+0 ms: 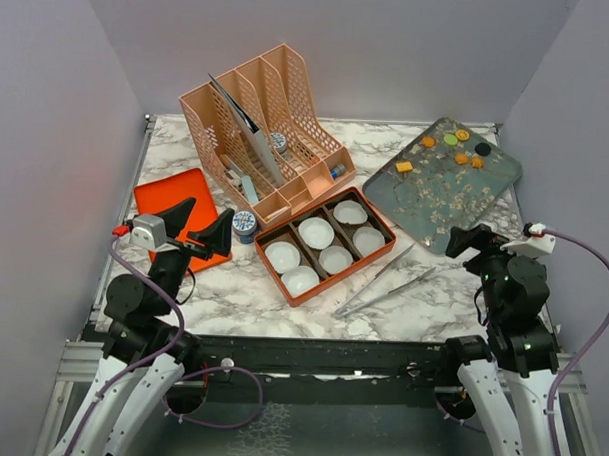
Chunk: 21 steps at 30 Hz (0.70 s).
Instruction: Pack the cookies
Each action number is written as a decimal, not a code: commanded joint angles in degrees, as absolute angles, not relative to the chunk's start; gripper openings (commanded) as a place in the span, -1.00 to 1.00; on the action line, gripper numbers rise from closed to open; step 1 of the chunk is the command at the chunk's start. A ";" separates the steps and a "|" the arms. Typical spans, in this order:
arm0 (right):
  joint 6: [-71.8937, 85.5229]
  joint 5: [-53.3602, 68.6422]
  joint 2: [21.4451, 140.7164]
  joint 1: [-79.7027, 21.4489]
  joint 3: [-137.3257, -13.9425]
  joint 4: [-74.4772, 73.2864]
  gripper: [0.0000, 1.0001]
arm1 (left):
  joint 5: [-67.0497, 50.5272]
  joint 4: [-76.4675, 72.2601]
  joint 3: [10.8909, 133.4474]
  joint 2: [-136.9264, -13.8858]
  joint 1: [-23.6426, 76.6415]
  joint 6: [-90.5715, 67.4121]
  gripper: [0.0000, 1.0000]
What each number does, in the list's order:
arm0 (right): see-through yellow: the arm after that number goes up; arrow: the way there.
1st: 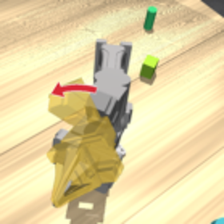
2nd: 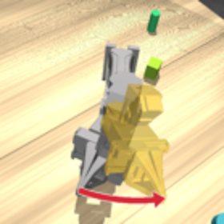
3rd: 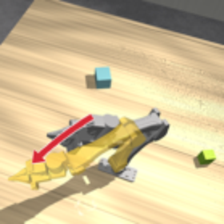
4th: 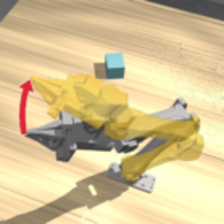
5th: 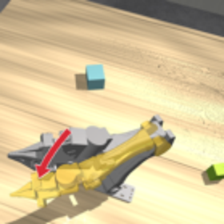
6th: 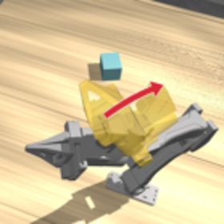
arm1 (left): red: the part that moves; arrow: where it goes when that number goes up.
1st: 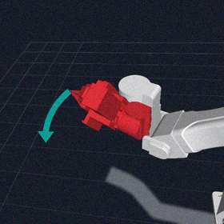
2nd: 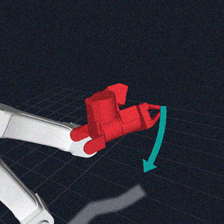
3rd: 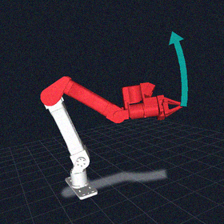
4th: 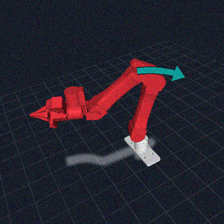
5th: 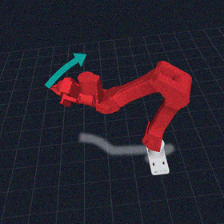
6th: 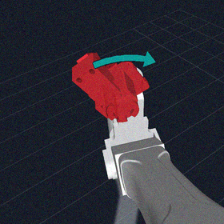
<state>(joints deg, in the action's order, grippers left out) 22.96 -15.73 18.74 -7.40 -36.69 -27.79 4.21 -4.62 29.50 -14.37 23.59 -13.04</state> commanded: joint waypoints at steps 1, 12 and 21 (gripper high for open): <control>25.27 -15.74 19.57 -7.12 -38.52 -31.07 1.00 | 2.90 -5.51 29.68 -13.50 23.25 -13.36 0.98; 35.10 -18.41 26.34 -7.15 -39.08 -35.84 1.00 | 3.23 -5.19 29.70 -12.45 23.29 -13.27 0.98; 39.25 -15.60 37.34 -7.12 -40.35 -40.76 1.00 | 3.51 -5.01 29.71 -12.04 23.55 -13.10 0.98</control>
